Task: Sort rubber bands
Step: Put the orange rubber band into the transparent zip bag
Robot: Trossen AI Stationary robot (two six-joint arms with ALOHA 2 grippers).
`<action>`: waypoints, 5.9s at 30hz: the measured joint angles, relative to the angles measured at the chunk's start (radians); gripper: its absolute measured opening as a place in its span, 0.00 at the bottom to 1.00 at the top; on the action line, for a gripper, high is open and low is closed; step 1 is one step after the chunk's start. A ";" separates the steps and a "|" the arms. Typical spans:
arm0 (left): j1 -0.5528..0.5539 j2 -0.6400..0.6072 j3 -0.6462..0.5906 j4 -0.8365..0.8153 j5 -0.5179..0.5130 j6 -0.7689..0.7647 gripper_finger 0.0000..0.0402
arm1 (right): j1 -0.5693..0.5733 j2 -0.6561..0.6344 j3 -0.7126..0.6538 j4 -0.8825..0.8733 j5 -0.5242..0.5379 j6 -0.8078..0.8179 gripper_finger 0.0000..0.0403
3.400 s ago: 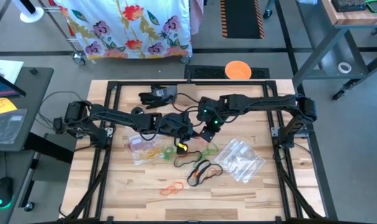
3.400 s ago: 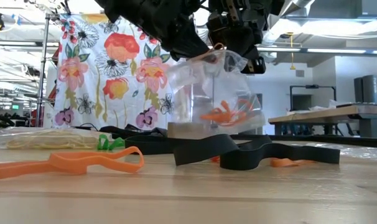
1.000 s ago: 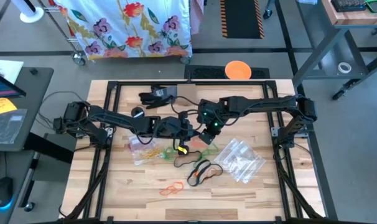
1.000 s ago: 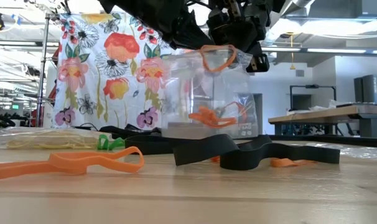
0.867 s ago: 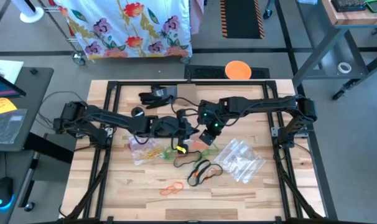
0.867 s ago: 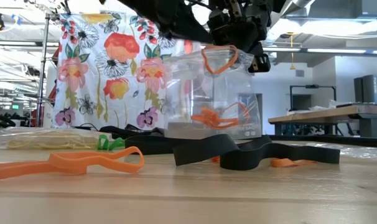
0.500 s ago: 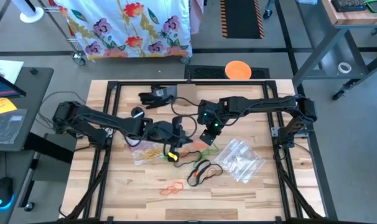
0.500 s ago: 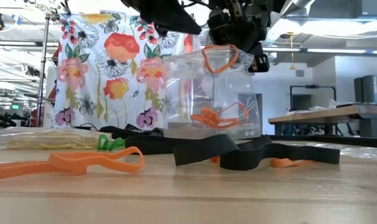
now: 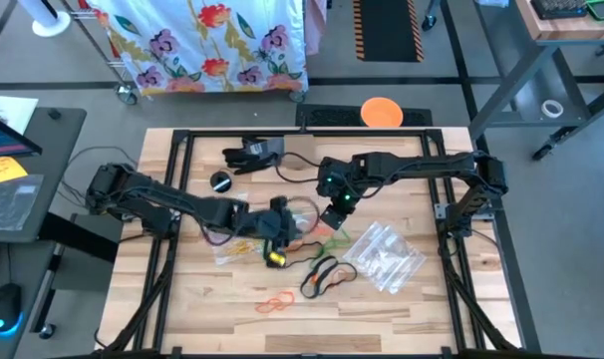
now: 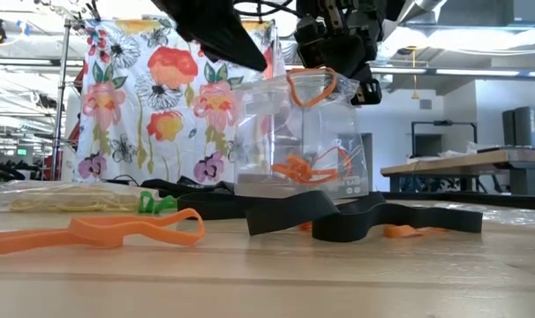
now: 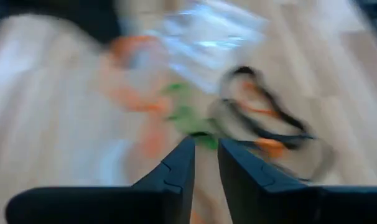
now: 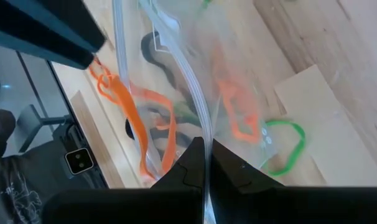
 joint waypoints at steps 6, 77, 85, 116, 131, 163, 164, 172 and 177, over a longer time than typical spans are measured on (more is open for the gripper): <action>-0.126 0.113 -0.012 0.070 -0.158 0.063 0.12 | 0.001 0.000 0.000 0.002 0.000 0.001 0.01; -0.133 0.385 0.036 0.606 -0.770 1.547 0.09 | 0.002 0.000 0.000 -0.008 -0.001 0.008 0.01; -0.135 0.385 0.058 0.626 -0.772 1.476 0.01 | 0.002 0.000 0.000 -0.008 -0.001 0.009 0.01; -0.218 0.268 0.137 0.666 -0.924 1.396 0.00 | -0.008 -0.021 0.000 -0.083 -0.011 -0.074 0.01; -0.154 0.015 0.137 0.239 -0.969 0.363 0.00 | -0.010 -0.037 0.000 -0.114 0.001 -0.105 0.01; -0.211 0.162 0.030 0.158 -0.851 -0.328 0.13 | -0.011 -0.036 0.000 -0.135 -0.003 -0.105 0.01; -0.206 0.170 0.030 0.179 -0.830 -0.331 0.16 | -0.011 -0.036 0.000 -0.135 -0.003 -0.105 0.01; -0.148 0.248 0.030 0.403 -0.486 -0.261 0.39 | -0.001 -0.036 0.000 -0.141 -0.002 -0.104 0.01; -0.088 0.255 0.030 0.427 -0.498 -0.218 0.43 | 0.005 -0.035 0.000 -0.146 -0.002 -0.104 0.01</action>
